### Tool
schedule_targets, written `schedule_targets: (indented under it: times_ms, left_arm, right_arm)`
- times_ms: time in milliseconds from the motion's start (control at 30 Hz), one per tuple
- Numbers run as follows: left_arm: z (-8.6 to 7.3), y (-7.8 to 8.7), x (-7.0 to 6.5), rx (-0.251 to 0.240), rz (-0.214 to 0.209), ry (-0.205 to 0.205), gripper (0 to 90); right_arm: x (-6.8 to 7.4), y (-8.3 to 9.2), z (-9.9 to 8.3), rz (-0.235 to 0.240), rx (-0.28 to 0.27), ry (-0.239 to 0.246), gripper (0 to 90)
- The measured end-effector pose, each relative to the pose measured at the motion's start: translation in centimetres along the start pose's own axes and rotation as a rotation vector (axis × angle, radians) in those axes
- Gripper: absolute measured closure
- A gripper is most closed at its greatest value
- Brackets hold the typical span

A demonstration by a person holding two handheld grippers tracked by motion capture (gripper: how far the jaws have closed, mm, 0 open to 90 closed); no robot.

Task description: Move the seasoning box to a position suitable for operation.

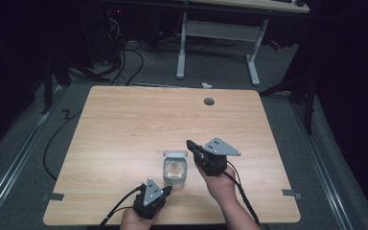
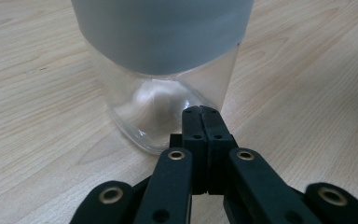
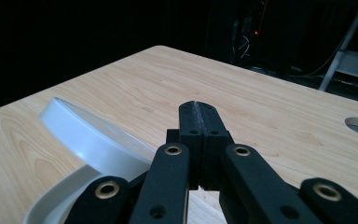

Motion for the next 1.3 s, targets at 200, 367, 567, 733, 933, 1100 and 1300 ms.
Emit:
schedule_targets:
  times_ms: [200,367,567,733,933,1100,1300]
  left_arm:
    - [0.0,0.0,0.0,-0.001,-0.002,0.002,89.8]
    - [0.0,0.0,-0.2,-0.001,-0.004,0.004,89.8]
    - [-0.1,0.0,-0.2,-0.001,-0.008,-0.002,89.8]
    - [0.1,0.3,-0.1,-0.002,-0.010,0.002,89.8]
    - [0.7,1.0,1.5,0.000,0.023,-0.006,88.3]
    - [1.4,1.4,3.5,-0.013,0.069,-0.005,87.7]
    - [2.9,1.3,6.1,-0.046,0.131,0.004,86.3]
  right_arm:
    - [0.9,0.2,-0.4,0.021,0.001,0.004,90.0]
    - [1.8,0.5,-1.8,0.034,0.020,0.005,90.0]
    - [2.5,0.8,-3.4,0.038,0.043,0.000,89.9]
    - [1.6,1.5,-2.8,0.014,0.025,-0.004,89.9]
    - [-0.2,2.3,-2.6,-0.029,0.018,-0.012,89.9]
    - [-1.6,2.8,-3.2,-0.061,0.023,-0.040,89.9]
    - [-3.0,3.3,-4.1,-0.096,0.034,-0.065,89.9]
Point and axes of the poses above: each handheld gripper's, and its own axes: y roughly backward along the jaws, z roughly out of its top, x roughly to its left, the point moved 5 cm from there along -y, roughly forward along the jaws, and after that the axes turned 11 degrees about z, right-handed, at the moved point
